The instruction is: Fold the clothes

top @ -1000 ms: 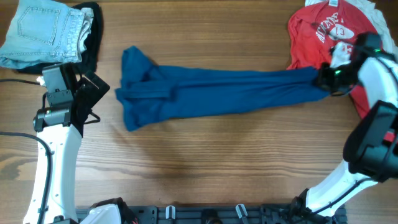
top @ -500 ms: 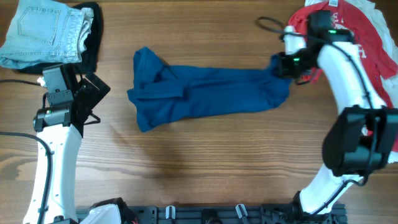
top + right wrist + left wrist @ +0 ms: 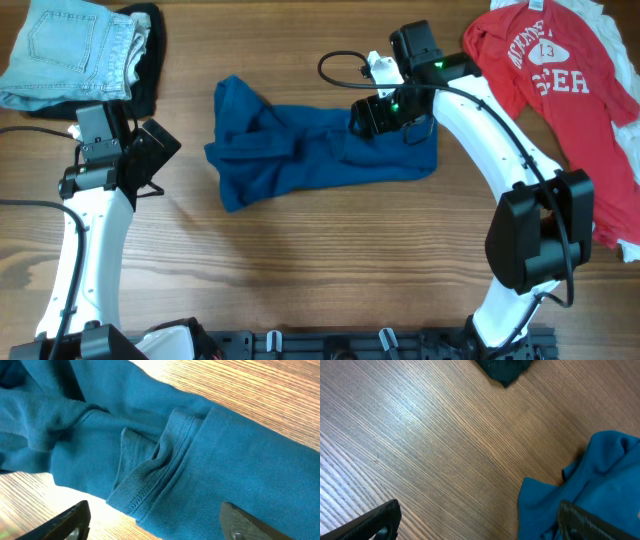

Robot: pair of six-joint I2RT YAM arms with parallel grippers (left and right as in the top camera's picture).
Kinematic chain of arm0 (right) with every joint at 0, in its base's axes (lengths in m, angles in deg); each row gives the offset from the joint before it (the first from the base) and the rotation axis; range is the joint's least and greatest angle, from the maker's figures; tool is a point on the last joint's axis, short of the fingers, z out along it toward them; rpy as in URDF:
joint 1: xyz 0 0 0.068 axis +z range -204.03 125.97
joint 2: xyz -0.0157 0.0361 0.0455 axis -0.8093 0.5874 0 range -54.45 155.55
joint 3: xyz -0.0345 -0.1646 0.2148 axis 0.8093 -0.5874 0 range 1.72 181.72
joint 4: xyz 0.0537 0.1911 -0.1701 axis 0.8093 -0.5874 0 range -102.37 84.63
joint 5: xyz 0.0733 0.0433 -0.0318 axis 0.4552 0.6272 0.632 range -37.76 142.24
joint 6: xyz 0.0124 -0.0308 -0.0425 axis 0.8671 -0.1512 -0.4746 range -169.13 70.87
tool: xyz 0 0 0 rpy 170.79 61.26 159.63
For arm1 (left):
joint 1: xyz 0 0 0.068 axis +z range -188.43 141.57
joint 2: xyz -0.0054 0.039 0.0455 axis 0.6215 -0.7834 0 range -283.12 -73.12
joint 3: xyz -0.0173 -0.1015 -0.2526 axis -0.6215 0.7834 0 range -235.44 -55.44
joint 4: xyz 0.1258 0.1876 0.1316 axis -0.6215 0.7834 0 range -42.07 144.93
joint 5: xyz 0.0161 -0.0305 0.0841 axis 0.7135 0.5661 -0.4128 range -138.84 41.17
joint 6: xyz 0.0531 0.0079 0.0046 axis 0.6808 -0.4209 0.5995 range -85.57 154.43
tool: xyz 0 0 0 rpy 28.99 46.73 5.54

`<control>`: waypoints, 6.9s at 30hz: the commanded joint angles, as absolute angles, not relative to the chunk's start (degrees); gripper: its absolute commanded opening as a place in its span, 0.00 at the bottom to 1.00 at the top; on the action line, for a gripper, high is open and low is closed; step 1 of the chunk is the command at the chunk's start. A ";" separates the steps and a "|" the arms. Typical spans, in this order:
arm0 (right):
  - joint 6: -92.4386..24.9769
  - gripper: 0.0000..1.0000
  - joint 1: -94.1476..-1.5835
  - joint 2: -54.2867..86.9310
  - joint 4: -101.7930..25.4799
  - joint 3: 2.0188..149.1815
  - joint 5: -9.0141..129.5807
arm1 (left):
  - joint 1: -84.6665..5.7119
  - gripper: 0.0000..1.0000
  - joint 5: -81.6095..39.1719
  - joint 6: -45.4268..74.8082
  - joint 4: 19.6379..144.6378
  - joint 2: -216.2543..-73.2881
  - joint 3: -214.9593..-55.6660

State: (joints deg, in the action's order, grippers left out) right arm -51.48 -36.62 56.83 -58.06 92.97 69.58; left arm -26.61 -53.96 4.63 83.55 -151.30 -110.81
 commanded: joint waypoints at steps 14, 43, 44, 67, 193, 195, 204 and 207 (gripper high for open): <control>-49.99 0.04 -35.24 56.79 -54.56 82.41 68.82 | -26.16 1.00 -51.84 5.72 82.94 -151.69 -111.38; -52.00 0.95 -37.21 46.36 -54.47 97.47 59.64 | -27.27 1.00 -27.91 24.21 77.27 -166.64 -111.38; -51.98 0.97 -37.41 46.36 -54.89 97.47 59.44 | -27.29 1.00 -25.46 26.33 76.60 -168.78 -111.42; -52.13 0.99 -37.67 46.39 -57.36 97.45 59.16 | -17.11 1.00 7.94 57.21 78.76 -173.63 -114.02; -56.64 0.65 -27.13 65.36 -40.90 94.71 76.73 | -35.58 1.00 -35.86 17.70 87.61 -160.91 -137.96; -58.19 0.60 -26.02 65.36 -41.34 94.71 76.40 | -35.58 1.00 -35.86 17.70 87.63 -160.91 -137.96; -54.25 0.04 -25.34 64.81 -42.60 94.80 66.83 | -35.58 1.00 -35.86 17.70 87.72 -160.91 -137.94; -49.60 0.04 -27.05 61.75 -47.15 96.38 65.30 | -35.58 1.00 -35.86 17.70 88.07 -160.91 -137.94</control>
